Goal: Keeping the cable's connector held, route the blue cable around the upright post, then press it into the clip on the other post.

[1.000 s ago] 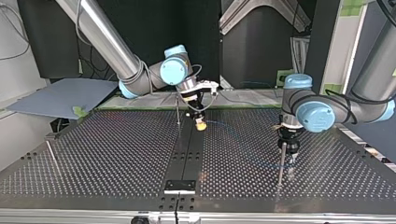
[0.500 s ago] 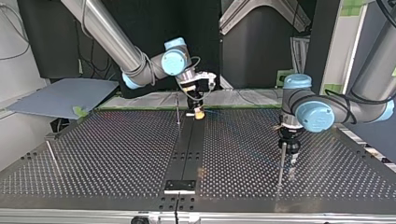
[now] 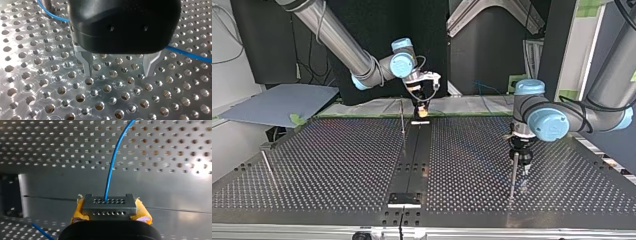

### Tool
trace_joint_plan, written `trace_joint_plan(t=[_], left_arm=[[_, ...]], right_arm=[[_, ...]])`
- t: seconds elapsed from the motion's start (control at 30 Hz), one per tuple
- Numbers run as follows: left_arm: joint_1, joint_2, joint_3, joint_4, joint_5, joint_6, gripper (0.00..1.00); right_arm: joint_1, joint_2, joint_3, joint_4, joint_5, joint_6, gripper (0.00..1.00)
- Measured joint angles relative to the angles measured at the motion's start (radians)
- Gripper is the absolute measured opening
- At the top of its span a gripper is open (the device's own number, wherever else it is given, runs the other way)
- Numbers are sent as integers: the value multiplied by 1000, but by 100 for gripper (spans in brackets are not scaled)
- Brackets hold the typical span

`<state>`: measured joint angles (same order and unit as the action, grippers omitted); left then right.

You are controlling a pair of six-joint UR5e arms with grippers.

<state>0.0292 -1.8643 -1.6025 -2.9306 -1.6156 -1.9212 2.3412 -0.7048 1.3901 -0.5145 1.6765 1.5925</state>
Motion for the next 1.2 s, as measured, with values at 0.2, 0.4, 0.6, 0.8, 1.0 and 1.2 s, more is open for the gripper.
trace_joint_plan(t=[0.2,0.4,0.6,0.8,1.0,1.2], left_arm=[[0,0,0,9,1,-2,99],[0,0,0,11,1,-4,99],[0,0,0,11,1,-4,99],[0,0,0,11,1,-4,99],[0,0,0,11,0,-4,99],[0,0,0,11,-1,-4,99]], right_arm=[[-1,45,0,-14,4,1,0],[-2,93,2,-37,16,2,0],[-4,145,2,-66,21,6,0],[-7,197,2,-92,28,12,0],[-12,247,7,-121,38,20,0],[-22,278,10,-143,41,30,0]])
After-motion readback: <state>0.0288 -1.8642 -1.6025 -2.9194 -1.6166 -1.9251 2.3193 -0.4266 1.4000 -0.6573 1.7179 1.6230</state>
